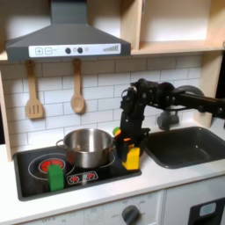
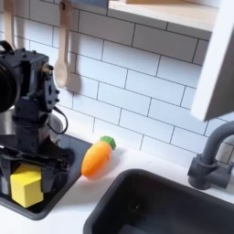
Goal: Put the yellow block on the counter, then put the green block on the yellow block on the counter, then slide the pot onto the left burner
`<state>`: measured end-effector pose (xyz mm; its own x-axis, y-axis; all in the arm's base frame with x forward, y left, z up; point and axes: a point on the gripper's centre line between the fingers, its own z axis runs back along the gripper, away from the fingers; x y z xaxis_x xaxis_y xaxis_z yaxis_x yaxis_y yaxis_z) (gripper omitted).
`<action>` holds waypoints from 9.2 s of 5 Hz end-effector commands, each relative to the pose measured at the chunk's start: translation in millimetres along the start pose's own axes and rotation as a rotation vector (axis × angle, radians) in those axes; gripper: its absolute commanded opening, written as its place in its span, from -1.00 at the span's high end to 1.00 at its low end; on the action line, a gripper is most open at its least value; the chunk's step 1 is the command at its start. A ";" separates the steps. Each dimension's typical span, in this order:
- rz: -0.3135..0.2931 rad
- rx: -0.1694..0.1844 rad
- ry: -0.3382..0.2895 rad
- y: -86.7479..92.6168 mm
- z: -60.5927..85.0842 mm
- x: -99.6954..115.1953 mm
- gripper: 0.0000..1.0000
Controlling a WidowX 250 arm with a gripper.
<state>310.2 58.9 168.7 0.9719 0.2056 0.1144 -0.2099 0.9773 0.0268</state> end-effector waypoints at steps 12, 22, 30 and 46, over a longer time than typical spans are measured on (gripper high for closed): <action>-0.023 -0.024 -0.092 -36.6 57.1 11.6 -1.00; 0.094 0.024 -0.005 67.2 42.0 -42.6 -1.00; 0.116 0.021 0.034 162.1 11.2 40.3 -1.00; 0.187 0.004 0.136 166.3 -30.9 52.0 1.00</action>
<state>330.7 233.2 142.5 0.9236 0.3821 -0.0316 -0.3812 0.9240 0.0309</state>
